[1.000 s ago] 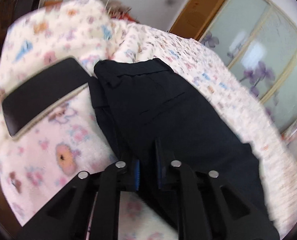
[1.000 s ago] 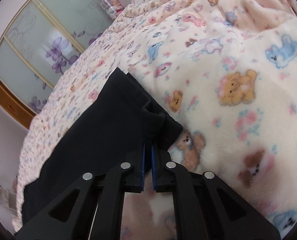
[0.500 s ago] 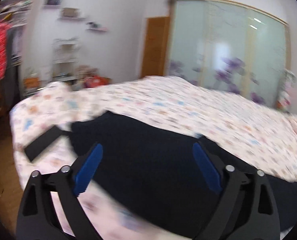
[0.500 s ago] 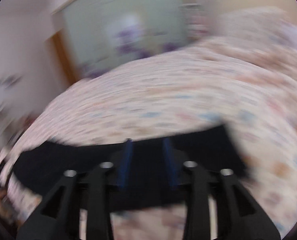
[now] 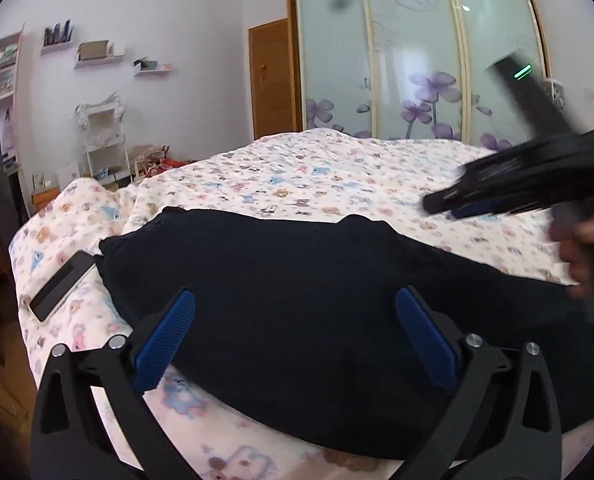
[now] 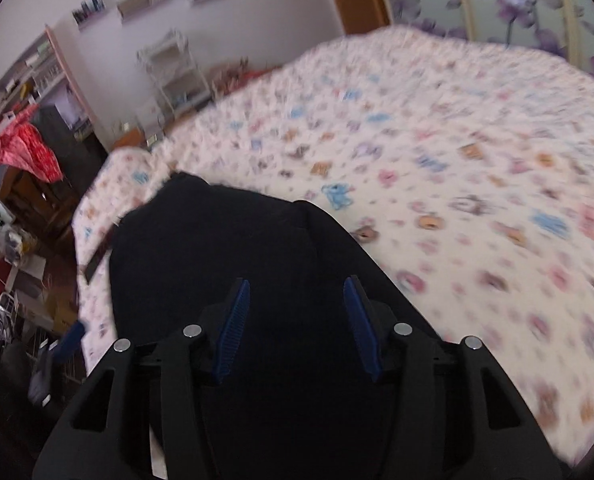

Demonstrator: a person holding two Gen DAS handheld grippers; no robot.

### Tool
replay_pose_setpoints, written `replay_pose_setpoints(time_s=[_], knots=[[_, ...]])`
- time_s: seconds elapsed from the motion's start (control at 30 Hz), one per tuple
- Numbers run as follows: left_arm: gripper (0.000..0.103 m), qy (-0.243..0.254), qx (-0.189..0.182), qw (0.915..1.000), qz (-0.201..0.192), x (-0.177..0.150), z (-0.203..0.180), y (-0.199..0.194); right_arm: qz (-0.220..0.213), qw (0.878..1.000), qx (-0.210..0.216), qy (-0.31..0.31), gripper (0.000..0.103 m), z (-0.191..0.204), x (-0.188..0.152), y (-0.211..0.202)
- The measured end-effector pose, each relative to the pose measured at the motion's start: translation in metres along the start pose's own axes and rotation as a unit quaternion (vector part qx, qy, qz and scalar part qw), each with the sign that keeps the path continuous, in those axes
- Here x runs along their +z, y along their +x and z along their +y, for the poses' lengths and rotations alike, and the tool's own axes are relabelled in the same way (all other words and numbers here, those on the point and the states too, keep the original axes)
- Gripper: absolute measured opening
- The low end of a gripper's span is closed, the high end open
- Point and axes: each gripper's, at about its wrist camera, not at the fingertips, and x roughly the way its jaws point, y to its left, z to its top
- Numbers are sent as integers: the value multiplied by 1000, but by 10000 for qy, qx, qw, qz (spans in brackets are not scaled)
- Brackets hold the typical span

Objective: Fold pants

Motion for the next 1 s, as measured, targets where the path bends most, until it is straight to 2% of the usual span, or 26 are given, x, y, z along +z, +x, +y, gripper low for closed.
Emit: replay_pose_setpoints(time_s=[0.17,0.23,0.27,0.33,0.5,0.63,0.73,0.77,0.87,0.97,1.0], knots=[[101,-300,-172,9993,150,1,12,3,608,9980,0,-172,50,4,9,53],[101,-490,-280,9981,248,1,18,5,808,9962,-102,-310,21,11,4,65],[101,-568,-315,9975,292,0,20,6,960,9935,-374,-486,5,15,-1,73],[101,-771,-390,9955,400,-1,26,9,999,9919,-556,-551,2,17,-2,79],[101,-1179,-369,9915,419,-5,34,9,266,9953,-934,71,2,1,26,58],[101,-1159,-314,9919,411,-7,34,9,745,9900,-1157,-310,2,6,16,78],[101,-1080,-346,9927,406,-5,32,9,627,9930,-987,-183,20,3,11,57],[101,-1054,-347,9931,383,-5,32,8,416,9949,-922,-22,33,-2,10,38],[101,-1037,-384,9931,387,-4,29,7,-42,9980,-532,335,36,-19,4,-8],[101,-986,-436,9934,394,-4,27,7,103,9980,-97,619,36,-33,-12,-28],[101,-949,-451,9937,385,-4,26,7,180,9981,-208,548,36,-33,-17,-30]])
